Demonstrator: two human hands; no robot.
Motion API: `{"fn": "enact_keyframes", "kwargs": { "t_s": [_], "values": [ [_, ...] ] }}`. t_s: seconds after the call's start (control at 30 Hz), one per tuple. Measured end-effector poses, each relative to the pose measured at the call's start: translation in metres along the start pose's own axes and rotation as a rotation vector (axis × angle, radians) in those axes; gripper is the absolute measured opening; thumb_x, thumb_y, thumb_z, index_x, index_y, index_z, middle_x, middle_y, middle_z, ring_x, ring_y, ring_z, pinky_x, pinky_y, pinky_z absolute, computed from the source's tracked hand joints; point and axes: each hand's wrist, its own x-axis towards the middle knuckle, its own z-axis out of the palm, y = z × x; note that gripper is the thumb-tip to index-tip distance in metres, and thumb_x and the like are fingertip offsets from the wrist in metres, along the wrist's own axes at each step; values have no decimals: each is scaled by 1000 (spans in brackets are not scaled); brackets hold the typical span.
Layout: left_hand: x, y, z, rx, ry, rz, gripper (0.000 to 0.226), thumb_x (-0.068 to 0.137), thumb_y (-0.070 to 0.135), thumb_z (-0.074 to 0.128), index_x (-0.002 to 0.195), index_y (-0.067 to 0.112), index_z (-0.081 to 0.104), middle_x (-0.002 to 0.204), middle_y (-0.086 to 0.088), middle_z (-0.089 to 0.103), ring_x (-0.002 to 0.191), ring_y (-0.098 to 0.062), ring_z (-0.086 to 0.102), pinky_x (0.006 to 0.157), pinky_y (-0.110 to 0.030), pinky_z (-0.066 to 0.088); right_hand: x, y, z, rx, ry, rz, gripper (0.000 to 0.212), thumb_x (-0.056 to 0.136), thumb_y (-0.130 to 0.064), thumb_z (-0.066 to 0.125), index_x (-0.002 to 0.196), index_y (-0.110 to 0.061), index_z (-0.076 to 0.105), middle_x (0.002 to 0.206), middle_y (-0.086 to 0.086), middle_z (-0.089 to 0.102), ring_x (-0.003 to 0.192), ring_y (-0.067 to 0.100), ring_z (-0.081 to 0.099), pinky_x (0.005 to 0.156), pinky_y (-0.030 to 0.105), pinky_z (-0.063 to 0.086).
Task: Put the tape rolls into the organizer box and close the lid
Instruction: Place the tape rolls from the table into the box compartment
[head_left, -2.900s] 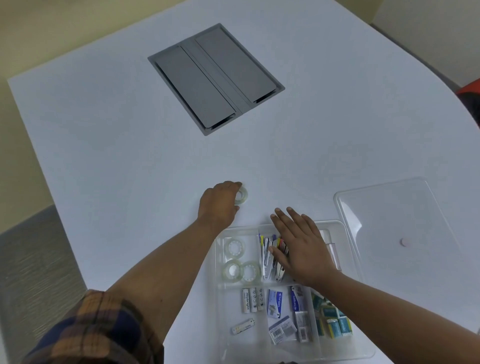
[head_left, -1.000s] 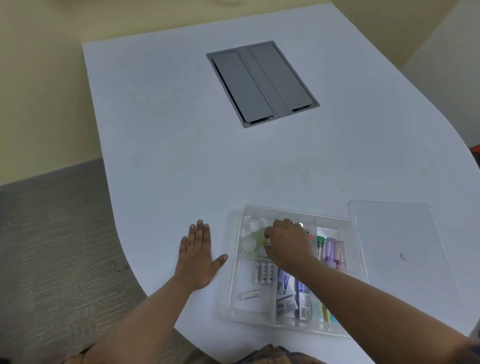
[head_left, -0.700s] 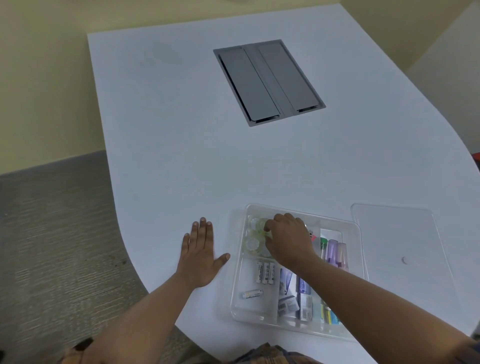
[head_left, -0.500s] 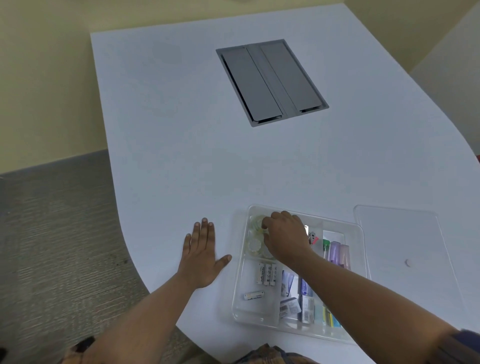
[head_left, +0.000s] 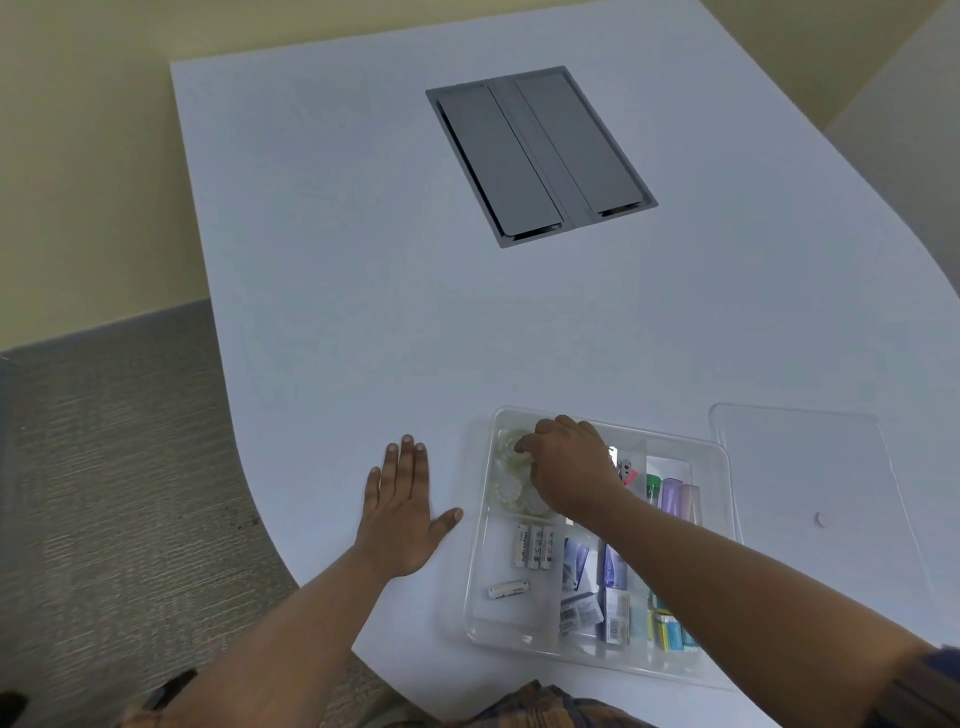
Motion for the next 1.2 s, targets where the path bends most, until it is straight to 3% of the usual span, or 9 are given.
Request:
{"fn": "enact_keyframes", "kwargs": {
  "t_s": [0.17, 0.37, 0.43, 0.57, 0.63, 0.73, 0.9, 1.03, 1.2],
  "values": [
    [1, -1, 2, 10, 4, 1, 94, 88, 70, 23, 135, 15, -37, 146, -1, -42, 130, -16, -45, 110, -38, -23, -11, -5, -5, 76, 59, 157, 15, 83, -24, 57, 94, -20, 67, 82, 1, 68, 78, 24, 63, 57, 28, 39],
    [0, -2, 2, -1, -3, 1, 94, 87, 71, 24, 135, 16, -37, 147, 0, -41, 132, -16, -43, 111, -39, -22, -16, -25, -1, 29, -70, 204, 38, 83, -49, 61, 102, -18, 54, 86, 5, 66, 80, 29, 66, 59, 30, 38],
    [0, -1, 2, -4, -1, -4, 94, 88, 70, 25, 135, 16, -37, 147, 0, -41, 132, -17, -42, 112, -40, -21, -17, -31, 2, 4, -92, 210, 41, 84, -48, 62, 106, -16, 51, 88, 6, 66, 81, 30, 66, 58, 31, 39],
    [1, -2, 2, 1, -5, -2, 94, 88, 70, 24, 134, 17, -39, 146, 0, -42, 131, -16, -44, 110, -39, -22, -16, -34, -2, 8, -108, 256, 26, 82, -21, 60, 104, -14, 51, 81, 4, 63, 66, 26, 56, 47, 25, 28],
    [2, -3, 3, -2, 4, -2, 95, 88, 70, 25, 134, 17, -38, 146, 0, -42, 130, -16, -44, 111, -40, -21, -13, -30, -8, 38, -120, 279, 24, 79, -16, 60, 102, -15, 54, 85, 4, 64, 68, 25, 57, 49, 25, 30],
    [2, -2, 4, 2, 11, 2, 95, 88, 70, 25, 134, 16, -37, 147, -1, -40, 131, -17, -43, 111, -40, -20, -7, -19, -20, 12, -133, 294, 21, 79, -13, 60, 99, -17, 62, 90, 6, 66, 79, 28, 63, 61, 29, 42],
    [1, -2, 4, 4, 13, 1, 94, 88, 71, 23, 134, 15, -37, 147, -1, -40, 132, -17, -43, 112, -40, -20, -6, -9, -25, -91, -244, 203, 22, 76, -8, 57, 94, -20, 65, 87, 4, 66, 76, 26, 63, 63, 30, 43],
    [0, -2, 4, 4, 17, 4, 94, 88, 71, 23, 135, 15, -37, 147, -1, -40, 132, -17, -43, 111, -39, -21, -9, -12, -18, -31, -297, 184, 24, 79, -8, 55, 101, -16, 64, 95, 8, 65, 86, 31, 65, 69, 35, 50],
    [1, -3, 4, 5, 15, -1, 95, 87, 71, 24, 135, 16, -36, 147, 0, -40, 133, -16, -42, 112, -40, -19, -14, -13, -14, -103, -231, 158, 16, 81, -12, 58, 97, -13, 59, 89, 8, 63, 81, 31, 65, 61, 33, 40]
  ]
}}
